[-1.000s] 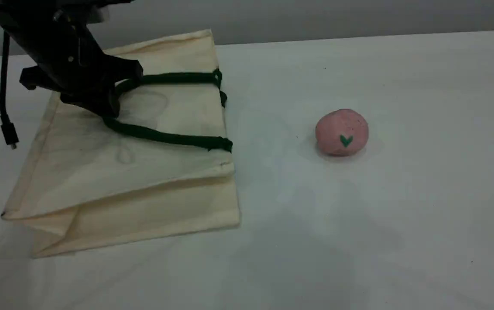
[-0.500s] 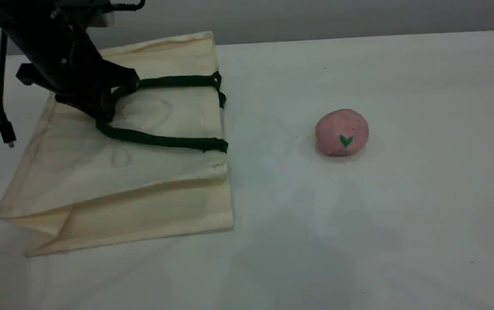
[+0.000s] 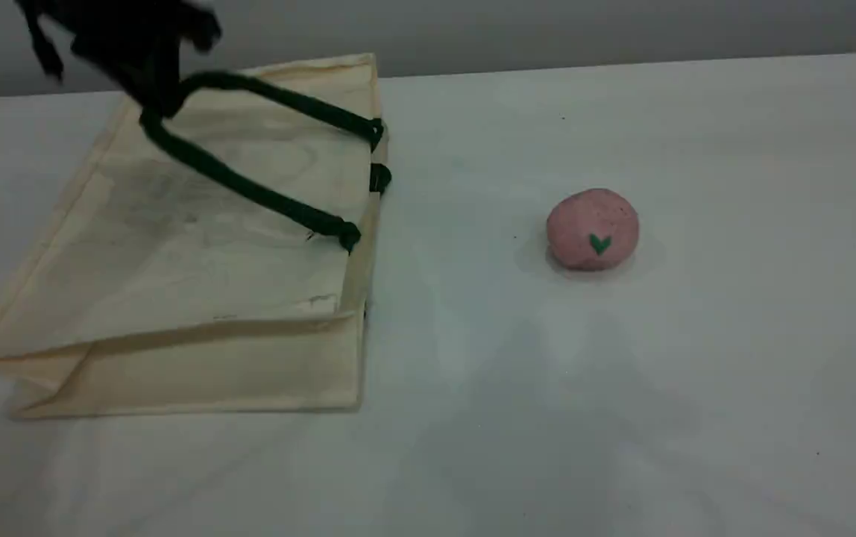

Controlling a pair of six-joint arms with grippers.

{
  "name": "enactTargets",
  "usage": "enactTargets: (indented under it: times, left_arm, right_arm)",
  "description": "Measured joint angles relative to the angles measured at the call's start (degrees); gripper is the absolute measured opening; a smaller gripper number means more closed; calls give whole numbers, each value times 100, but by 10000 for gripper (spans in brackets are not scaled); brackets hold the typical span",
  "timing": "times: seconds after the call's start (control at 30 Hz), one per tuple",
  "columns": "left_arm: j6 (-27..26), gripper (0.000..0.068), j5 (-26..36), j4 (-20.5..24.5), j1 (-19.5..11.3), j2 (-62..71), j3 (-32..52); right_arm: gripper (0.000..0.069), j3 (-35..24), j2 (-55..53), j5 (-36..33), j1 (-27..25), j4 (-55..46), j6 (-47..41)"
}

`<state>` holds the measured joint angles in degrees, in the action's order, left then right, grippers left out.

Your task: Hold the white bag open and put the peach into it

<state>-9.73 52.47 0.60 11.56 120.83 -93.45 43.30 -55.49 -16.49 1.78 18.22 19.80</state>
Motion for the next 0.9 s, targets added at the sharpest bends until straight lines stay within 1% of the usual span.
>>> enactTargets:
  times: [0.03, 0.13, 0.23, 0.33, 0.37, 0.47, 0.6, 0.77, 0.9]
  left_arm:
    - [-221, 95, 169, -167, 0, 0, -154]
    - [-1003, 95, 745, -889, 0, 0, -659]
    - [-1861, 95, 1404, -1721, 3, 5, -1092]
    - [-2676, 95, 1744, -2315, 92, 5, -1506]
    - [-2829, 95, 1759, -2402, 126, -22, -1632]
    - [-3174, 95, 1759, -2452, 254, -111, -1868]
    - [-3426, 95, 1768, -2217, 475, -217, -1932]
    - [-3954, 95, 1762, -1967, 875, -474, -1932]
    - [-4408, 95, 1768, -1989, 1261, -750, -1932]
  right_arm:
    - [386, 0, 0, -11, 0, 0, 0]
    - [386, 0, 0, -10, 0, 0, 0]
    - [386, 0, -6, -13, 0, 0, 0]
    - [386, 0, -6, -17, 0, 0, 0]
    - [386, 0, -6, -30, 0, 0, 0]
    - [386, 0, -6, -57, 0, 0, 6]
    - [386, 0, -24, -57, 0, 0, 6]
    - [386, 0, -326, -52, 0, -10, 18]
    - [386, 0, -632, -47, 0, -16, 24]
